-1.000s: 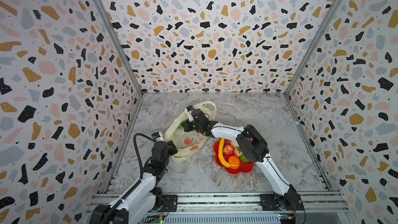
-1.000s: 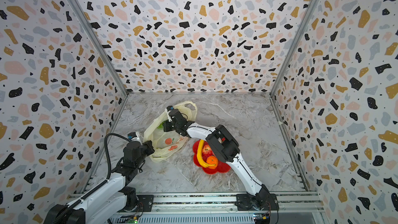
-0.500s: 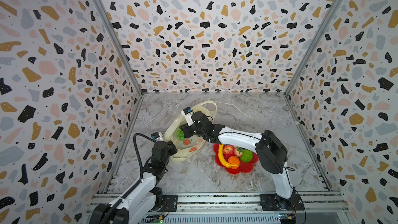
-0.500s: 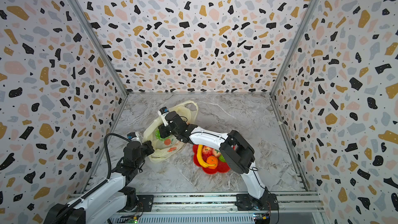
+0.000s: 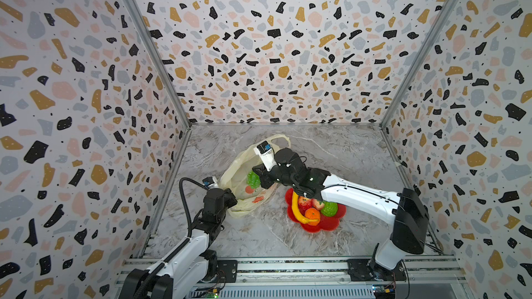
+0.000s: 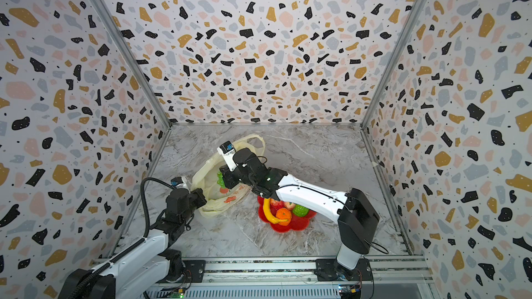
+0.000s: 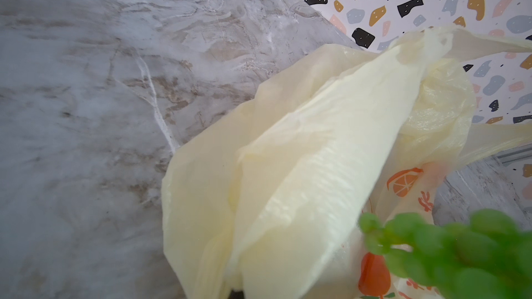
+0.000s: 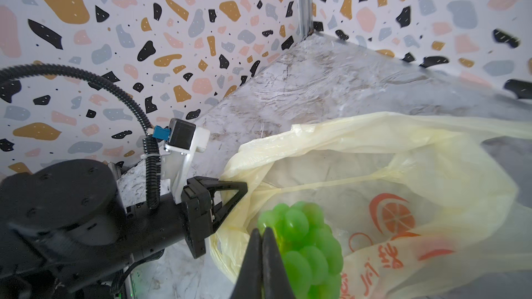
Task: Take fruits out of the plastic bag
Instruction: Pick up the fruit from the plastic bag, then place the fruit on the plate.
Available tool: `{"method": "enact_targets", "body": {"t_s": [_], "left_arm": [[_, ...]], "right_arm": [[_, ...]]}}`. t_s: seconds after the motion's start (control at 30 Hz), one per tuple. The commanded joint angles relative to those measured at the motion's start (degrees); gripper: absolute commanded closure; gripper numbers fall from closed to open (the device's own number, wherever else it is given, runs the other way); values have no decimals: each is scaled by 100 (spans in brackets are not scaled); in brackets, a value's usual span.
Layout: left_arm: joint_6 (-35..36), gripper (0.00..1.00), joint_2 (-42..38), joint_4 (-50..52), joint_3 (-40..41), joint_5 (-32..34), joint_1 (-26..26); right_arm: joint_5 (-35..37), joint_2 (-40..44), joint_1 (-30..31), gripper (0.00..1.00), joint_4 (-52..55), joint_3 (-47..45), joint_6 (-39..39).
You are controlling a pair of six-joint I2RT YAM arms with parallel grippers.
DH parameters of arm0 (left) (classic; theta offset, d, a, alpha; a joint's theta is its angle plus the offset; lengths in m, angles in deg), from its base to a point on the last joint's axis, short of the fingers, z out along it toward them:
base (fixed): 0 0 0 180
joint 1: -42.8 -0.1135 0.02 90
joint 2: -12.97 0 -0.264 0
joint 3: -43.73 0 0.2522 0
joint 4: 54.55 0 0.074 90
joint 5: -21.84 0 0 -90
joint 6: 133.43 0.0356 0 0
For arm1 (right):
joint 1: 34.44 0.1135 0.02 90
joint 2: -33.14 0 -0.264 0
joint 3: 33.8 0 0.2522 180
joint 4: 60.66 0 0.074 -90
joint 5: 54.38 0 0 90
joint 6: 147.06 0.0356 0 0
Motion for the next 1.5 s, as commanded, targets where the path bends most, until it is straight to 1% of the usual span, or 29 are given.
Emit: {"method": "enact_targets", "body": {"t_s": [0.0, 0.13, 0.3, 0.53, 0.77, 0.9, 1.13, 1.33, 1.47], "left_arm": [[77, 100, 3, -155, -102, 24, 30], [71, 100, 23, -171, -99, 39, 31], [84, 100, 74, -200, -101, 42, 32], [84, 100, 75, -208, -101, 42, 25], [84, 100, 82, -208, -99, 31, 25], [84, 100, 68, -199, -101, 20, 31], [80, 100, 37, -190, -101, 7, 27], [84, 100, 40, -190, -101, 16, 31], [84, 100, 40, -190, -99, 15, 28]], "right_arm": [[334, 741, 12, 100, 487, -8, -413], [742, 1358, -2, 100, 946, -121, -565], [1047, 1962, -99, 100, 1407, -264, -664], [1121, 2447, -401, 100, 1866, -563, -646], [1114, 2597, -637, 100, 1973, -900, -554], [1273, 2641, -768, 100, 1991, -1194, -432], [1248, 2740, -940, 100, 2008, -1682, -294], [1350, 2827, -1026, 100, 2017, -1846, -174], [1405, 2919, -1210, 100, 2058, -1888, -76]]}}
